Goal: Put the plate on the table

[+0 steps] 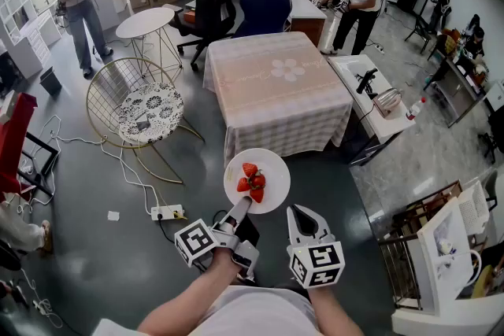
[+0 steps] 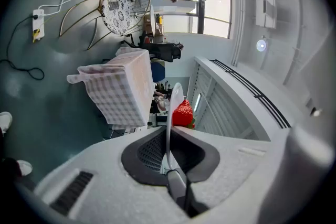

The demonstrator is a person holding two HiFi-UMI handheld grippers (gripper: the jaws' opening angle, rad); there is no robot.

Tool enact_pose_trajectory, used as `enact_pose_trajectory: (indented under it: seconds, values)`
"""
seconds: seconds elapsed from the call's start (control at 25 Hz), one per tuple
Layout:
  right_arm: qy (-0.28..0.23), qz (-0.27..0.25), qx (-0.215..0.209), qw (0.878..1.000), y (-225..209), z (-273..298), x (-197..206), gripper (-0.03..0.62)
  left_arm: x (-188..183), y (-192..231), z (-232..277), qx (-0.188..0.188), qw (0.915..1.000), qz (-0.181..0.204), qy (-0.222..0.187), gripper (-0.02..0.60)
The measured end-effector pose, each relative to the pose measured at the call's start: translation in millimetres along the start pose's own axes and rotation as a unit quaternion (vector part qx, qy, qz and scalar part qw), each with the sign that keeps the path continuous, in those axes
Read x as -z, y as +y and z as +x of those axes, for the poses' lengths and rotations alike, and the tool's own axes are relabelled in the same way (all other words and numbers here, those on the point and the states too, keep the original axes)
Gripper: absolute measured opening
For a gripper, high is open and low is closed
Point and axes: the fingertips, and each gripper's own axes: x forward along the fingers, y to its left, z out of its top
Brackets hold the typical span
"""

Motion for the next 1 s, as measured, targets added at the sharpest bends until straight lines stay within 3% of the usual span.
enact_pose_trajectory:
  seconds: [0.6,1.0]
  values:
    - [0.018,0.009,0.008,1.0,7,13,3,0.005,-14,4,2,-0.001,0.9998,-0.016,0.008,0.02]
    - [0.02,0.029,-0.004,0.999,-28,38,5,0.005,-12,10,34,-0.009,0.9999,-0.005,0.007,0.02]
